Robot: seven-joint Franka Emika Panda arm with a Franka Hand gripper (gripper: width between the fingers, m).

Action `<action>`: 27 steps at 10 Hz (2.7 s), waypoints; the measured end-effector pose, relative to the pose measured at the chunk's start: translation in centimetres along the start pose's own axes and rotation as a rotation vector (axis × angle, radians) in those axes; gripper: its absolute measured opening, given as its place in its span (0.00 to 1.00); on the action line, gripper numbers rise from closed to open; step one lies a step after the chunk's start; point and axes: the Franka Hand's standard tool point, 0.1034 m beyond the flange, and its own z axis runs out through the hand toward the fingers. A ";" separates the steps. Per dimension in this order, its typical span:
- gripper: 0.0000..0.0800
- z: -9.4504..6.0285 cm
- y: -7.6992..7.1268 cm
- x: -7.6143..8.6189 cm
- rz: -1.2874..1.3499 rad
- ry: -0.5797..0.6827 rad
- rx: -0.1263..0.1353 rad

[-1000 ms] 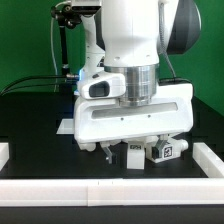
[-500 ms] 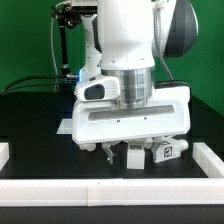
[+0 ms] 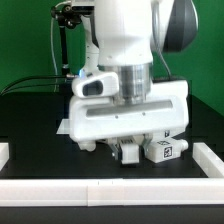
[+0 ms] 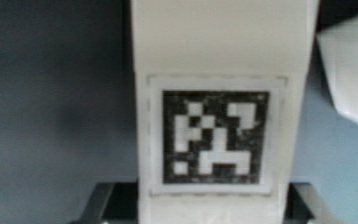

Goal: Assemble one leg

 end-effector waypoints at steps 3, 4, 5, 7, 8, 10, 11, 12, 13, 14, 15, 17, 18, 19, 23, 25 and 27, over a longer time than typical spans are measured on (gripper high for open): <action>0.36 -5.7 2.7 0.3 -0.070 -0.021 0.006; 0.36 -6.4 5.1 -0.7 -0.099 -0.013 -0.006; 0.36 -6.2 5.3 -1.1 -0.068 -0.015 -0.007; 0.36 -6.1 4.0 -0.7 -0.095 -0.002 -0.005; 0.36 -6.1 4.2 -0.7 -0.091 -0.002 -0.006; 0.36 -6.1 4.2 -0.7 -0.091 -0.002 -0.006; 0.36 -6.2 4.9 -1.3 -0.129 0.000 -0.009; 0.36 -5.7 6.5 -3.8 -0.179 -0.001 -0.018; 0.36 -4.8 8.4 -6.9 -0.205 -0.010 -0.027; 0.36 -3.3 10.7 -9.4 -0.243 0.011 -0.058; 0.36 -2.1 12.2 -11.7 -0.240 0.017 -0.079; 0.36 -1.1 14.3 -12.8 -0.244 0.015 -0.089; 0.36 -0.3 15.3 -13.6 -0.238 0.004 -0.089; 0.36 -0.1 15.3 -13.7 -0.235 0.000 -0.086; 0.36 0.0 15.3 -13.7 -0.237 -0.001 -0.086; 0.75 0.0 15.3 -13.7 -0.237 -0.001 -0.086; 0.79 -1.1 14.5 -13.2 -0.097 0.019 -0.091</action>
Offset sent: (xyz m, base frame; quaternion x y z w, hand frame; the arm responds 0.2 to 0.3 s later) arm -0.0327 -0.1000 0.0402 -0.0348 0.0162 -0.1116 0.9930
